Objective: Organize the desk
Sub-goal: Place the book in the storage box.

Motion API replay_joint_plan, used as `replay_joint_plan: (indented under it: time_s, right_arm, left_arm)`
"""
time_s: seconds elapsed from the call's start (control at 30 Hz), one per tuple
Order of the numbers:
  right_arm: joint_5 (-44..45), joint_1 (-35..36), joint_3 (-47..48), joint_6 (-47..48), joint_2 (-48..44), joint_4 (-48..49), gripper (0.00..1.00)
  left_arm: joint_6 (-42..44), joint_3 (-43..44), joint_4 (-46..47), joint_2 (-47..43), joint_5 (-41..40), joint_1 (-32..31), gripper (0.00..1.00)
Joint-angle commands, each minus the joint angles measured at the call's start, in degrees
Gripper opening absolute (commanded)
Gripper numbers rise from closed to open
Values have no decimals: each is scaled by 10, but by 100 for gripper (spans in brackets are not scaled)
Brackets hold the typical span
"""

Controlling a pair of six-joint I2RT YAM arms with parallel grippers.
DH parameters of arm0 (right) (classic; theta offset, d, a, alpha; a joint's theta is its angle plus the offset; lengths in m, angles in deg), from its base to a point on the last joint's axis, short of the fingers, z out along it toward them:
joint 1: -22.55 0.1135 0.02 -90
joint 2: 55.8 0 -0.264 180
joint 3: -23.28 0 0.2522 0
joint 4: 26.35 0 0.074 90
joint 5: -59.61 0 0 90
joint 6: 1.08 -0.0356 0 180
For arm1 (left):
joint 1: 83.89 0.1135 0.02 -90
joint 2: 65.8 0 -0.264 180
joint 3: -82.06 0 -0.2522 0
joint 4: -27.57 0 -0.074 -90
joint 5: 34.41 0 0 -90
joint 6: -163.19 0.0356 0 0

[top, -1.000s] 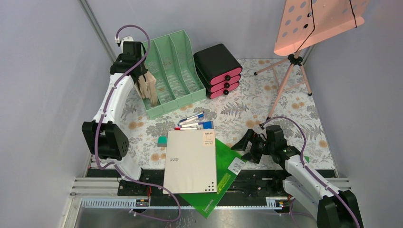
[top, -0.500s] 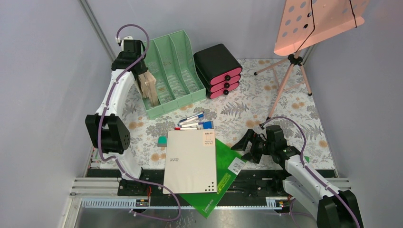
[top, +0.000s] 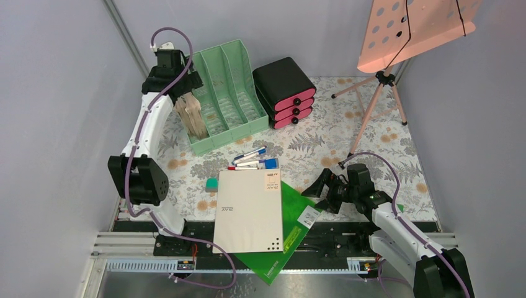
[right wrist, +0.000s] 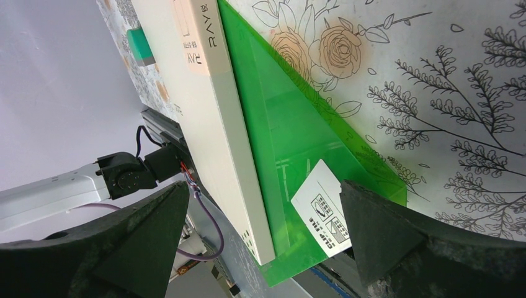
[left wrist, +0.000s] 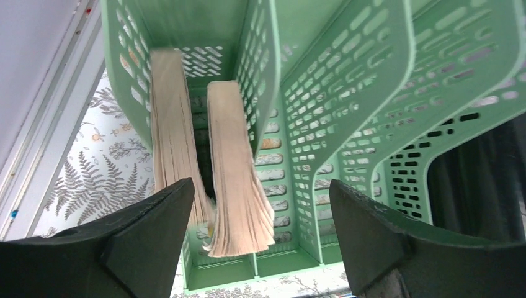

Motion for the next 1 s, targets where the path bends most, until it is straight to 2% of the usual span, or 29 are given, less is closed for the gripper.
replay_joint_plan:
  time_s: [0.0, 0.27, 0.63, 0.97]
  right_arm:
    - [-13, 1, 0, 1, -1, 21, 99]
    - [-14, 0, 2, 3, 2, 19, 100]
    - [-15, 1, 3, 6, 9, 20, 100]
    - [-18, 0, -1, 0, 13, 31, 99]
  left_arm:
    - [-10, 2, 34, -52, 56, 2, 82]
    - [-43, -33, 43, -101, 115, 2, 83]
    - [-82, -243, 73, -213, 282, 2, 86]
    - [-52, -390, 0, -282, 383, 2, 87]
